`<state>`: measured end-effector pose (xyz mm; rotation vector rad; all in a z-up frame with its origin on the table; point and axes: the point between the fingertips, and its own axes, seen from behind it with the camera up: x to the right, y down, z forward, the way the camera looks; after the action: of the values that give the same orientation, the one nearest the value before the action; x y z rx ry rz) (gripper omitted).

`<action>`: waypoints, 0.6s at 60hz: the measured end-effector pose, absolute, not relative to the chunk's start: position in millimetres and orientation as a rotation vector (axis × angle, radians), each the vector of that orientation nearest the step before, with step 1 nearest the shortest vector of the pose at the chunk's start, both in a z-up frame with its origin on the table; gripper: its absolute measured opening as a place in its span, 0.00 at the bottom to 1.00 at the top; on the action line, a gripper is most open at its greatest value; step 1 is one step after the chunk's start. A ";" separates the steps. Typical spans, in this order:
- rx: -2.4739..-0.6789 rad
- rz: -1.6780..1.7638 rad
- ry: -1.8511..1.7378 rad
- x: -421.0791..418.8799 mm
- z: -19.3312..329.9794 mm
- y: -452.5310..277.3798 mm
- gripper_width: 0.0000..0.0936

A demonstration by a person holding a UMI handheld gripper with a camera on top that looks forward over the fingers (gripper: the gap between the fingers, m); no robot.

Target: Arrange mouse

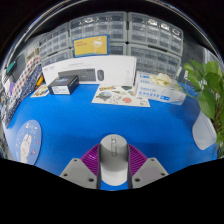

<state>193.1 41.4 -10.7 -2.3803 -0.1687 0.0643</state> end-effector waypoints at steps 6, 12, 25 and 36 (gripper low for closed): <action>-2.397 0.042 -0.134 194.6 -10.5 41.5 0.38; -2.435 -0.002 -0.055 197.6 -7.9 42.4 0.38; -2.253 -0.109 0.124 167.3 119.7 65.7 0.38; -2.096 -0.110 0.119 84.0 217.5 71.7 0.38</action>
<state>84.0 71.7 217.5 -2.0963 0.1191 -0.1097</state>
